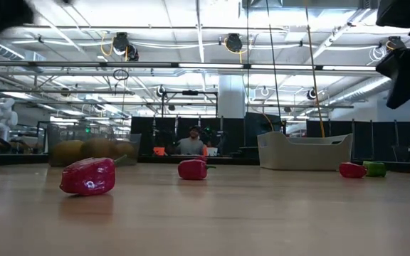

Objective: Sort produce into baskets
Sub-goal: Put the green bell pepper into the white bin

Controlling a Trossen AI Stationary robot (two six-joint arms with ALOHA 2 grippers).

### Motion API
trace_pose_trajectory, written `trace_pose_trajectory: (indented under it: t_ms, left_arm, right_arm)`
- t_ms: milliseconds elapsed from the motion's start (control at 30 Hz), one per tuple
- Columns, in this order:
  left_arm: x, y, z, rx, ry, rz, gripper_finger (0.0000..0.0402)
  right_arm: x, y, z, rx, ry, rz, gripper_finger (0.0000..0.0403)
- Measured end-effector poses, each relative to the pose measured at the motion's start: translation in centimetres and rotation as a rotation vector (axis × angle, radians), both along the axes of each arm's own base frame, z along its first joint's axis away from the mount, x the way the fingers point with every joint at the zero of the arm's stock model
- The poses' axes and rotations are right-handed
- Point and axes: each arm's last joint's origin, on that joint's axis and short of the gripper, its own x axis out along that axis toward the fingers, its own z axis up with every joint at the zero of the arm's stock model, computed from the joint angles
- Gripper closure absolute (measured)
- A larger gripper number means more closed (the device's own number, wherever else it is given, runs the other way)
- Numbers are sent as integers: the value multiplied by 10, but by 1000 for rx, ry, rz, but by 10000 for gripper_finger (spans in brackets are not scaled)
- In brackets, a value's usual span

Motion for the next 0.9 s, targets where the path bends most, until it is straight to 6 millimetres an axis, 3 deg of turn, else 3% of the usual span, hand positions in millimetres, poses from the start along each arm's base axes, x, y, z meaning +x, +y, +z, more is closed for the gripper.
trace_pose_trajectory:
  t_ms: [133, 267, 433, 533, 667, 900]
  left_arm:
    - [38, -2, 2, -7, -368, -181, 132]
    - [82, -1, 17, 68, -761, -373, 132]
    - [126, 7, 27, 203, -1080, -500, 132]
    - [142, 14, 22, 228, -1146, -538, 132]
    - [154, 23, 10, 195, -1139, -566, 132]
    - [157, 30, -8, 203, -1039, -576, 132]
  right_arm:
    - [-4, -10, -3, -154, -4, -76, 106]
    - [-8, -24, -5, -252, 21, -225, 106]
    - [-10, -39, -8, -308, 118, -278, 106]
    - [-8, -48, -10, -313, 244, -159, 106]
    - [-1, -62, -11, -228, 321, -131, 106]
    - [15, -85, -20, -200, 390, -162, 106]
